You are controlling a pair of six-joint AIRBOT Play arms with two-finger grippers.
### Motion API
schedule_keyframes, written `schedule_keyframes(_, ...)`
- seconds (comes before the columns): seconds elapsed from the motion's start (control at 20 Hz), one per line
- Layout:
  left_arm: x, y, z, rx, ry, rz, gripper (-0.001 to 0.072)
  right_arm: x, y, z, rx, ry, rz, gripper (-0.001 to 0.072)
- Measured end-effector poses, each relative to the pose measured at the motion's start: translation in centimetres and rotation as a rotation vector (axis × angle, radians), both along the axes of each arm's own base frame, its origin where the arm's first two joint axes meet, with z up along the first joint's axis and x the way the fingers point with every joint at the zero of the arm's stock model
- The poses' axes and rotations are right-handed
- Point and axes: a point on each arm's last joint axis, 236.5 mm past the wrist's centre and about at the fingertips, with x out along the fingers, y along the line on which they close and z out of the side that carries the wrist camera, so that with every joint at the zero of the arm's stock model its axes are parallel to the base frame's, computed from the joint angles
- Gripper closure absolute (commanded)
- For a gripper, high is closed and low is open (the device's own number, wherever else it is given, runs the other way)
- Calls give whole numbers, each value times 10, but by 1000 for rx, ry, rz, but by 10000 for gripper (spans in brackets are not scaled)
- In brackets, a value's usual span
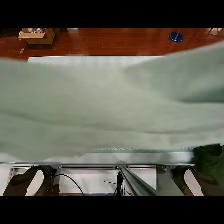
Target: Fold the shirts.
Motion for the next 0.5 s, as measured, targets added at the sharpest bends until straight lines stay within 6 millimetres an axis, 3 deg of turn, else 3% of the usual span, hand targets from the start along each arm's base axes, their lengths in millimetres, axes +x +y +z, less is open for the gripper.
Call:
schedule_keyframes(0.15,5,16,-16,31,61,68,688,-4,-5,-23,8,112,-19,685)
schedule_keyframes(0.25,19,29,-36,56,133,98,688,9,-11,-42,30,200,-24,685)
schedule_keyframes(0.35,40,43,-67,77,242,120,688,31,-18,-75,70,333,-15,685)
schedule_keyframes(0.5,78,59,-125,84,416,122,688,75,-28,-141,134,578,26,685)
